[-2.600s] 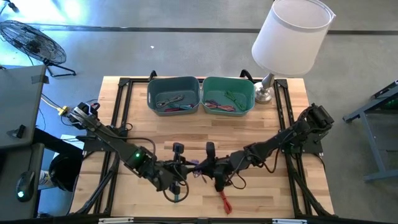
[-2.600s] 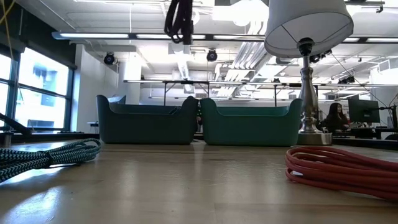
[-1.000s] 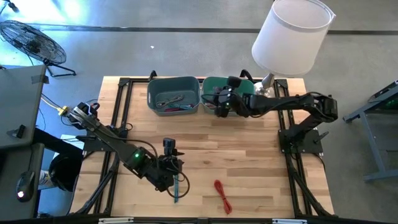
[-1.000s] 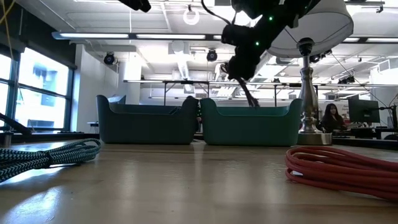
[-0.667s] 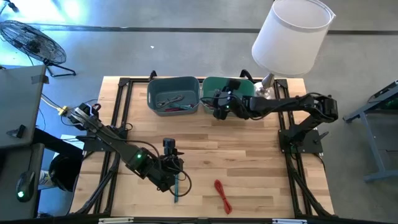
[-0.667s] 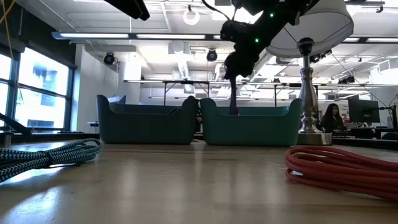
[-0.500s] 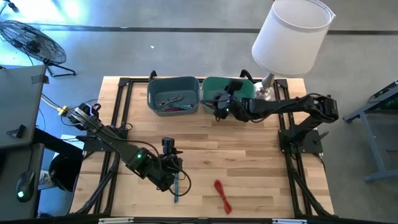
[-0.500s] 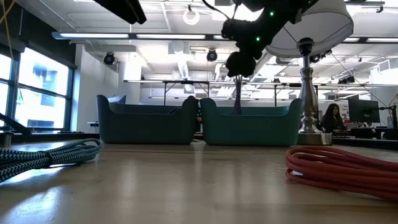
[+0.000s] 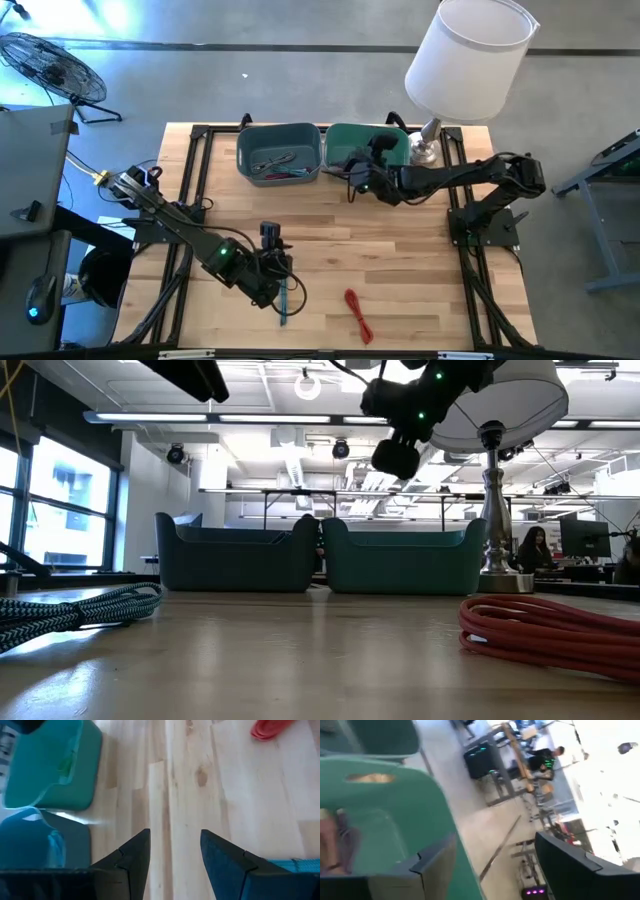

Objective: Pick & Place USB Port
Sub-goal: Put the blue patterned USB cable into the blue bin

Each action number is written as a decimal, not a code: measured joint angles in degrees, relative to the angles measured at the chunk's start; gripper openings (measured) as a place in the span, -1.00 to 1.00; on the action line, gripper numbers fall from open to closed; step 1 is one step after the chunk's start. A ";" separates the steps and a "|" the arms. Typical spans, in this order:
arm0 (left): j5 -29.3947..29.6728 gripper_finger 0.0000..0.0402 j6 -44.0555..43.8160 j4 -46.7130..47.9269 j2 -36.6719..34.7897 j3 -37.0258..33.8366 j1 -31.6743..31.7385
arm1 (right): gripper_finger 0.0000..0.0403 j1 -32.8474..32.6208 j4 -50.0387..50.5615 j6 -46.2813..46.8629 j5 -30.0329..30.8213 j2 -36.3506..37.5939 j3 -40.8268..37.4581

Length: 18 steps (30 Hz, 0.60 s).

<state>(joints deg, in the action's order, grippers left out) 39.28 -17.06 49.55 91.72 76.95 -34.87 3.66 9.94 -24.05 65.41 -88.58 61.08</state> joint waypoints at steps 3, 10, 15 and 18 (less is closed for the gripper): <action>-1.80 -0.16 -0.67 0.64 0.00 0.00 0.00 | 0.26 -1.32 3.12 4.07 -6.00 0.61 0.00; -11.73 -0.16 -19.21 4.41 0.00 0.00 0.00 | 0.17 -6.55 7.71 13.28 -21.54 2.08 0.00; -23.56 -0.16 -36.48 5.34 0.20 0.01 -0.05 | 0.15 -10.05 7.37 12.89 -23.87 2.08 0.00; -26.27 -0.16 -44.74 6.89 1.52 0.02 -0.46 | 0.16 -11.57 7.40 13.48 -23.85 2.08 0.00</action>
<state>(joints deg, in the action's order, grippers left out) 13.00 -61.80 56.43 93.25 76.97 -35.33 -7.91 17.33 -10.57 41.56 -86.50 61.08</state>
